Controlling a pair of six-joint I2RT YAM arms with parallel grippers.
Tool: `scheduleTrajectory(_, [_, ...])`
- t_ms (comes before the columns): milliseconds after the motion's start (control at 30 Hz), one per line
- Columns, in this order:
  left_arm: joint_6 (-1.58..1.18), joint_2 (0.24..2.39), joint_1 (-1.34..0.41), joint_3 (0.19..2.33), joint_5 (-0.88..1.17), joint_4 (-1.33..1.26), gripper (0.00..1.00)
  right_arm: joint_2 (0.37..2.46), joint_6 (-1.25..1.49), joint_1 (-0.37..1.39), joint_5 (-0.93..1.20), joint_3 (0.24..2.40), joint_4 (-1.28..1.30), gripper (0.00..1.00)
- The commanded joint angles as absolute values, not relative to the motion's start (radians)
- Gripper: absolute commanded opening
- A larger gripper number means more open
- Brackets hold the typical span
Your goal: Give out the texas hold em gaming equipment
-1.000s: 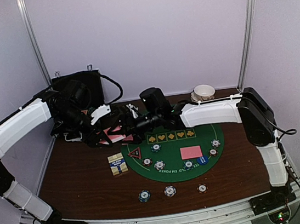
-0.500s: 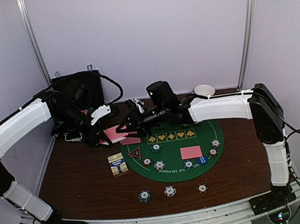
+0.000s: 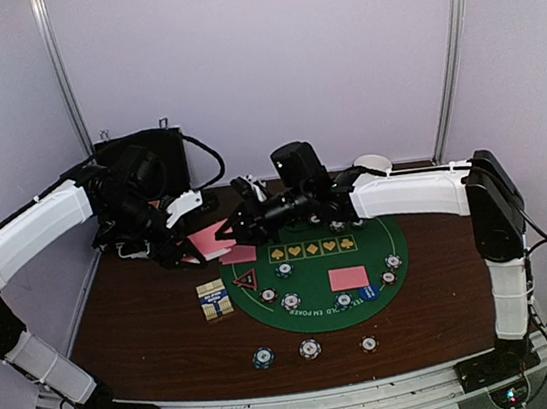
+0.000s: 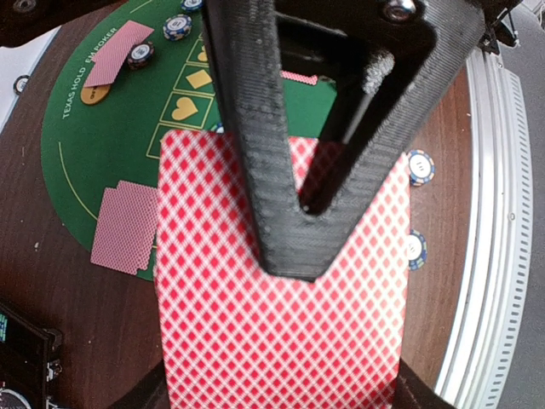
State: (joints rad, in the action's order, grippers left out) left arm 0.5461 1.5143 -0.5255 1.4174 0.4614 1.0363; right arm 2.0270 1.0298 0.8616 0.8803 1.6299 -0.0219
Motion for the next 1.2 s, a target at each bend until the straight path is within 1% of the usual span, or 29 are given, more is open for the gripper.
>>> scheduleTrajectory(0, [0.541, 1.480, -0.515, 1.414, 0.454, 1.011, 0.00, 1.971, 1.002, 0.850, 0.894, 1.607, 0.024, 0.09])
scheduleTrajectory(200, [0.541, 1.486, -0.515, 1.411, 0.446, 1.012, 0.00, 1.951, 0.993, 0.839, 0.896, 1.590, 0.042, 0.05])
scheduleTrajectory(300, [0.541, 1.486, -0.515, 1.410, 0.444, 1.012, 0.00, 1.941, 0.986, 0.836, 0.895, 1.584, 0.056, 0.05])
scheduleTrajectory(367, [0.544, 1.486, -0.515, 1.408, 0.443, 1.011, 0.00, 1.939, 0.986, 0.836, 0.900, 1.580, 0.057, 0.09])
scheduleTrajectory(433, [0.547, 1.486, -0.515, 1.407, 0.441, 1.011, 0.00, 1.939, 0.988, 0.835, 0.900, 1.576, 0.055, 0.16])
scheduleTrajectory(533, [0.548, 1.485, -0.515, 1.407, 0.443, 1.012, 0.00, 1.941, 1.007, 0.835, 0.905, 1.569, 0.029, 0.18])
scheduleTrajectory(567, [0.548, 1.485, -0.515, 1.407, 0.444, 1.011, 0.00, 1.942, 1.016, 0.835, 0.906, 1.566, 0.018, 0.17])
scheduleTrajectory(667, [0.548, 1.484, -0.515, 1.405, 0.439, 1.011, 0.00, 1.943, 1.031, 0.835, 0.914, 1.567, 0.003, 0.12])
scheduleTrajectory(933, [0.555, 1.485, -0.515, 1.393, 0.424, 1.011, 0.00, 1.887, 0.989, 0.800, 0.913, 1.535, 0.070, 0.00])
scheduleTrajectory(1167, [0.557, 1.484, -0.515, 1.394, 0.423, 1.011, 0.00, 1.799, 0.965, 0.741, 0.920, 1.423, 0.093, 0.00])
